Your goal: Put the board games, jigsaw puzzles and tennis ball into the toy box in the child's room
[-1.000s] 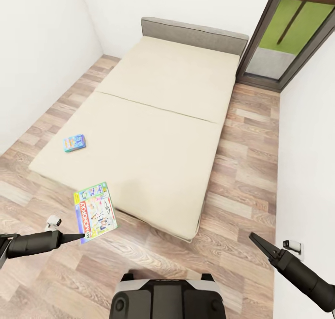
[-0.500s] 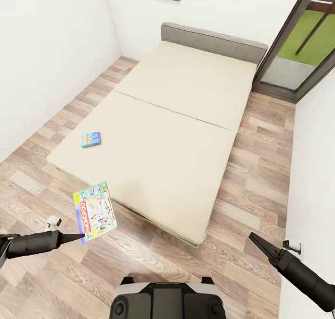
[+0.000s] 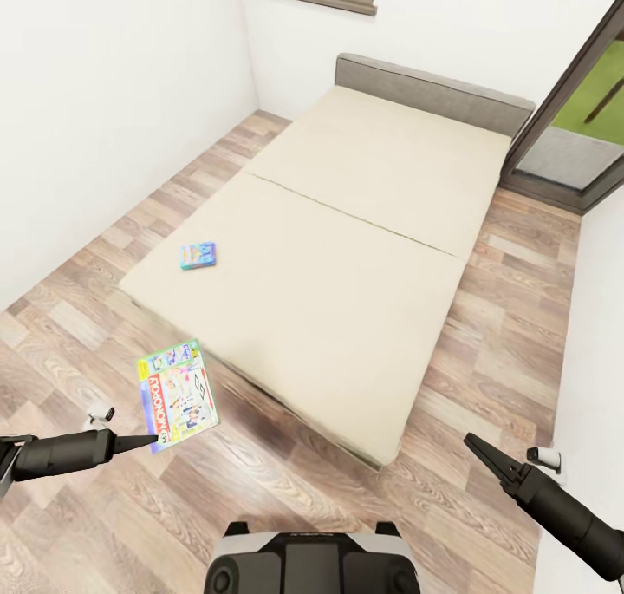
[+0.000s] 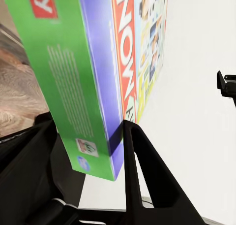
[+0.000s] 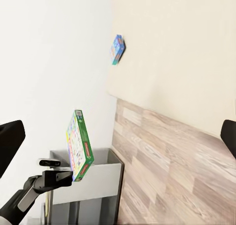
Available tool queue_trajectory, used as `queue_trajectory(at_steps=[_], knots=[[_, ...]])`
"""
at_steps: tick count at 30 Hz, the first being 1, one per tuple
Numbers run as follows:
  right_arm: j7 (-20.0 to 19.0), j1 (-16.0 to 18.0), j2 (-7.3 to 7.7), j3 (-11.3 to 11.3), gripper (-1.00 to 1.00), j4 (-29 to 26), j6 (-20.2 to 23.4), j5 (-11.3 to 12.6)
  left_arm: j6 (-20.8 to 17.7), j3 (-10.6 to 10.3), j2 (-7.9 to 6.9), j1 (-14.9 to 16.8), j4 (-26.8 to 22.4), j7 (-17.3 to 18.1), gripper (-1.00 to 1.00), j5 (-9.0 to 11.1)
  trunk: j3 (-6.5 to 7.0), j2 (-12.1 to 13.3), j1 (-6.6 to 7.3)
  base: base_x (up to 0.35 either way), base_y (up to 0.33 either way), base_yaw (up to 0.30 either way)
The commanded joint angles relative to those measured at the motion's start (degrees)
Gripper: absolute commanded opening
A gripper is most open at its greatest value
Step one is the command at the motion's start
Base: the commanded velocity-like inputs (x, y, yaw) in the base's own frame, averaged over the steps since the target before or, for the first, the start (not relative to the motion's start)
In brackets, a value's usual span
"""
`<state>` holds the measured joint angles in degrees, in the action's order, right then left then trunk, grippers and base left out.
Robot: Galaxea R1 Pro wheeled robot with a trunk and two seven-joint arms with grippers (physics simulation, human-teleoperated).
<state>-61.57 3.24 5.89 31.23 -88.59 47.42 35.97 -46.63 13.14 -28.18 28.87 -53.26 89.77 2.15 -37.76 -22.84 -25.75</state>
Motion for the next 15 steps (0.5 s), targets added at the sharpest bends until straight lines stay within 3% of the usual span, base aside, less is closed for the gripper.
queue_trajectory(at_steps=[1,15], knots=[[-0.05,0.01,0.00,0.05,1.00,-0.01,0.31,0.15,-0.57,0.00,-0.02,0.02,0.00,0.23,-1.00,-0.04,0.01,-0.08,-0.03,0.000,0.000,0.200],[-0.05,0.01,0.00,0.05,1.00,-0.01,0.30,0.15,-0.57,-0.06,0.12,0.02,0.00,0.23,-1.00,-0.04,1.10,-0.08,-0.03,0.000,0.000,0.200]])
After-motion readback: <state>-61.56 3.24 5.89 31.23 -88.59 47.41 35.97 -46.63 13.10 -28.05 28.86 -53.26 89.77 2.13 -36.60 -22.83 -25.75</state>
